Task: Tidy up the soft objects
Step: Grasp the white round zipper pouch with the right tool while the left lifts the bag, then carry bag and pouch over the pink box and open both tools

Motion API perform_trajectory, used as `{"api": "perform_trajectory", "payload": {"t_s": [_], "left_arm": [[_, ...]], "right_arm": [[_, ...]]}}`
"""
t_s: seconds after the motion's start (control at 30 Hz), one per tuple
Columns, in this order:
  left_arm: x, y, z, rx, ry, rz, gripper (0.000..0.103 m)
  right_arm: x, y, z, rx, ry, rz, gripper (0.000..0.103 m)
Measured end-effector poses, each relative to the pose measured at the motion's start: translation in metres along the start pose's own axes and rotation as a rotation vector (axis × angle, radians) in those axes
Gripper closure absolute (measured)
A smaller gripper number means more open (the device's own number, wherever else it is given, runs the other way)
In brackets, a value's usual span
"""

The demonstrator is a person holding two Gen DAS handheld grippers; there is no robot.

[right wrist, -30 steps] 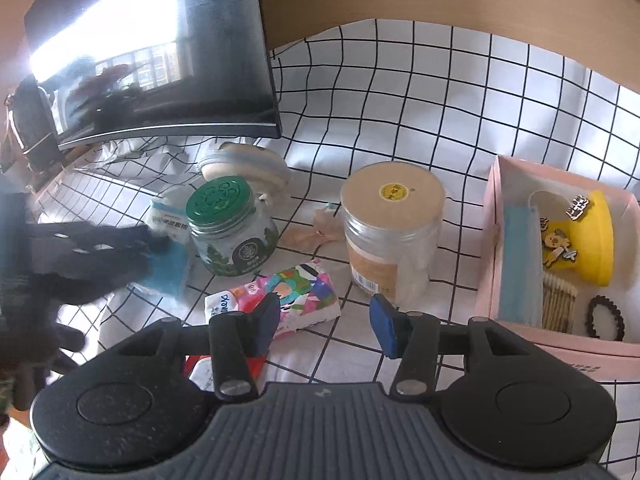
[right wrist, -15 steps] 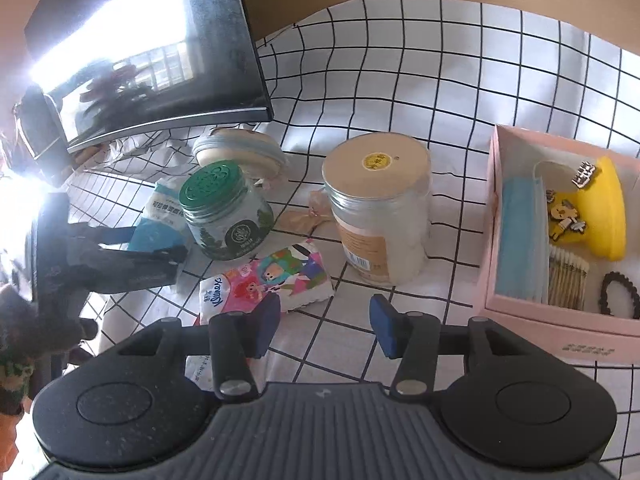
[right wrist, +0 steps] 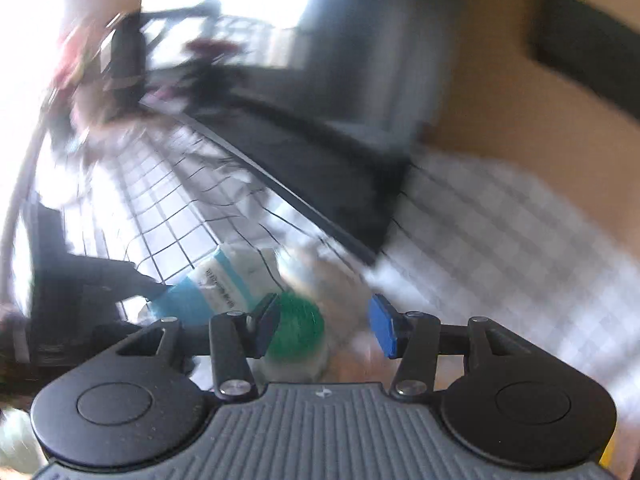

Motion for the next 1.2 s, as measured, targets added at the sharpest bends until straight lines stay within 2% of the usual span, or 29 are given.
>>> {"api": "perform_trajectory", "payload": {"t_s": [0.1, 0.2, 0.43, 0.5, 0.73, 0.93, 1.2], "left_arm": [[-0.015, 0.004, 0.019, 0.030, -0.030, 0.043, 0.047], [-0.031, 0.004, 0.031, 0.044, -0.043, 0.068, 0.047], [-0.053, 0.002, 0.044, 0.073, -0.073, 0.119, 0.047], [-0.057, 0.000, 0.048, 0.076, -0.076, 0.128, 0.047], [-0.067, 0.016, 0.057, 0.098, -0.081, 0.136, 0.047], [-0.055, 0.048, 0.073, 0.148, -0.066, 0.093, 0.047], [-0.021, 0.090, 0.090, 0.203, -0.067, 0.031, 0.047]], "right_arm": [[-0.028, 0.026, -0.036, -0.064, 0.012, 0.210, 0.055], [-0.047, 0.038, -0.073, -0.151, -0.002, 0.313, 0.055], [-0.064, 0.036, -0.133, -0.318, -0.114, 0.438, 0.056], [-0.060, 0.033, -0.137, -0.338, -0.116, 0.446, 0.060], [-0.032, 0.049, -0.088, -0.284, -0.071, 0.383, 0.064], [-0.011, 0.067, -0.023, -0.166, -0.097, 0.331, 0.064], [0.029, 0.071, 0.049, -0.036, -0.170, 0.239, 0.065]]}}
Point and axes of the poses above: each gripper's, at about its wrist camera, not at the fingertips, and z roughly against the way its jaws point, x to its right, y to its top, the point moved 4 cm from there along -z, roughly the way its jaws point, and after that the axes turned 4 degrees about -y, right-handed, at the moved point
